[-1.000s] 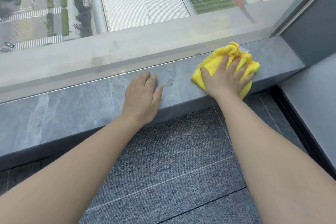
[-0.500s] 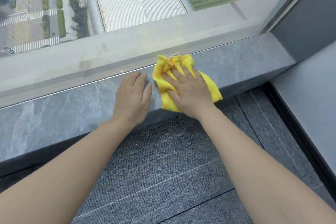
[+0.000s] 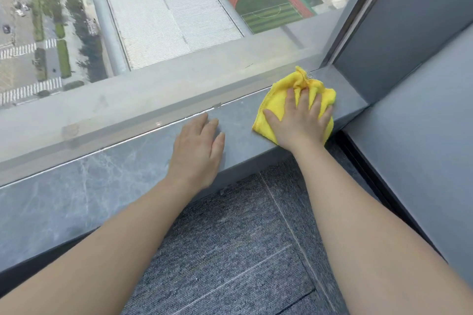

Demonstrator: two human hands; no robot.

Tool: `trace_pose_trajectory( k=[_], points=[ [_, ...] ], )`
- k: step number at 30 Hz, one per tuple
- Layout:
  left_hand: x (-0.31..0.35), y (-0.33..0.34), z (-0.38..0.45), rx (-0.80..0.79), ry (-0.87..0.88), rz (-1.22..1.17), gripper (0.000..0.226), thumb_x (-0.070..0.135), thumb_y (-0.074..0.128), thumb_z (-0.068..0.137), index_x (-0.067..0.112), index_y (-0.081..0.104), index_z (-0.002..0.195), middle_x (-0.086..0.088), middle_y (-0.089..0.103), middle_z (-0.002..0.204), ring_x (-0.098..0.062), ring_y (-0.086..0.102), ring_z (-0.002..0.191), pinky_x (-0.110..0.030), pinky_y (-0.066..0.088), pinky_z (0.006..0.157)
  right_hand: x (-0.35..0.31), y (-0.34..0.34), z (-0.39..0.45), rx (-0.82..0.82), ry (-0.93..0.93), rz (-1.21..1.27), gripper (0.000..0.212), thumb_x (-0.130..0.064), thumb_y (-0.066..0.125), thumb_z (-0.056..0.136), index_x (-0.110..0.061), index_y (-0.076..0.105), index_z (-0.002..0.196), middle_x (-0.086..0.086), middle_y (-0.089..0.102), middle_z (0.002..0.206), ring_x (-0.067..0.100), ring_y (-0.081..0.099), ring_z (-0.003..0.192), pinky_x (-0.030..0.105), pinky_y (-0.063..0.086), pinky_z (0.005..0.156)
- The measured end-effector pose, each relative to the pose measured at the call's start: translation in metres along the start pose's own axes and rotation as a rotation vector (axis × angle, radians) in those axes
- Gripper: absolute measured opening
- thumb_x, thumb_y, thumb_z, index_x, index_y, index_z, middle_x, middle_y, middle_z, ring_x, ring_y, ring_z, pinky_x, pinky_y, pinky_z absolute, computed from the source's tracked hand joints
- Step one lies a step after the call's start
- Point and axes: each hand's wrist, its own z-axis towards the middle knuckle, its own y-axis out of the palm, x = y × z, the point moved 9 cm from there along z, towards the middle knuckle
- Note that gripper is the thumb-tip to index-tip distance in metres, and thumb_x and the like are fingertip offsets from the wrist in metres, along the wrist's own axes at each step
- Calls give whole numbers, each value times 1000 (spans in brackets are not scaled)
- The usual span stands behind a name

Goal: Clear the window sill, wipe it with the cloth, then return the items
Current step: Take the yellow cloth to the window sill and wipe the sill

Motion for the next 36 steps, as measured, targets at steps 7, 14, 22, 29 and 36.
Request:
trace_pose_trajectory(
  k=[7, 14, 22, 29, 36],
  points=[
    [-6, -4, 0, 33, 6, 14, 86, 55, 8, 68, 6, 41, 130, -16, 34, 146, -29, 28, 135, -34, 17, 112, -33, 0, 7, -22, 205, 127, 76, -53, 22, 93, -7, -4, 147, 18, -8, 157, 43, -14, 142, 61, -10, 112],
    [4, -1, 18, 151, -51, -150, 59, 33, 26, 81, 1, 43, 127, -20, 41, 141, -30, 34, 133, -31, 18, 110, -64, 7, -30, 47, -433, 12, 69, -53, 29, 92, -17, 11, 148, 8, 8, 159, 32, -5, 146, 51, -8, 116],
    [16, 4, 27, 90, 7, -65, 61, 40, 26, 80, 3, 49, 122, -19, 50, 134, -32, 40, 127, -32, 23, 107, -7, -4, -10, 44, -484, 68, 48, -40, 32, 96, -37, 24, 143, -9, 14, 158, 16, 4, 147, 38, 0, 116],
    [32, 20, 37, 66, 101, 62, 70, 48, 16, 74, 9, 55, 117, -12, 54, 132, -31, 40, 129, -40, 23, 110, 59, -20, 34, 100, -114, 61, 57, -46, 28, 95, -25, 15, 147, 2, 10, 159, 27, 3, 147, 45, 3, 117],
    [37, 21, 41, 109, 111, 121, 59, 37, 22, 80, 5, 59, 113, -16, 59, 126, -34, 51, 119, -28, 20, 103, 58, -27, 64, 101, -35, 68, 59, -45, 25, 96, -20, 13, 147, 4, 10, 159, 27, 6, 146, 44, 5, 117]
  ],
)
